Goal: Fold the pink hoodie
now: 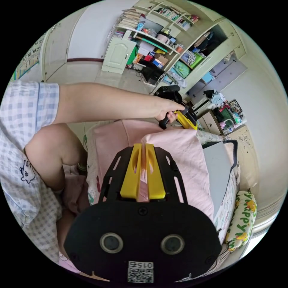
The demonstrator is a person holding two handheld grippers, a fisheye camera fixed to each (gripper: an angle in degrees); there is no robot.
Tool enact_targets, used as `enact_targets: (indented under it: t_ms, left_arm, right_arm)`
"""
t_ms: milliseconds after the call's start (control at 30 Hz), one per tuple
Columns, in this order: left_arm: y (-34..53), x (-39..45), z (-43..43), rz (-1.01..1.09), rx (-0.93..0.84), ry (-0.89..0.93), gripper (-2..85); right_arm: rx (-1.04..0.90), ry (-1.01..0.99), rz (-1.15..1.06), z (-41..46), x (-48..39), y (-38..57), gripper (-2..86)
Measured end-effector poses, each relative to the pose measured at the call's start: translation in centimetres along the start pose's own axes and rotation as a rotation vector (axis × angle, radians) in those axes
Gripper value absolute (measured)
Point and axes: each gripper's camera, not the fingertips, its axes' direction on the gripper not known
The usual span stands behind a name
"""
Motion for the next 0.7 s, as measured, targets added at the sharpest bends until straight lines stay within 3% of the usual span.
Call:
enact_targets:
  t_ms: [167,333,500,700]
  left_arm:
    - [2.1,-3.7,-0.2,-0.060,0.017,0.133,6.1]
    - [3.5,-2.5,0.5,0.012,-0.004,0.038,6.2]
    - [6.0,-1.1,-0.9,0.066,0.039,-0.082,5.6]
    - [12.2,3.5,-2.3,0.231,0.103,-0.125,3.7]
  right_arm:
    - [-0.082,0.242,-0.113,-0.5,-2.4,0.1,1.3]
    - [-0.104,0.391,-0.170,-3.4,-3.1,1.9,1.5]
    - [-0.059,0.344,-0.125,-8.6,-0.5,6.9,-0.5]
    - [0.074,0.161,0.204,-17.0,9.6,17.7,-1.0]
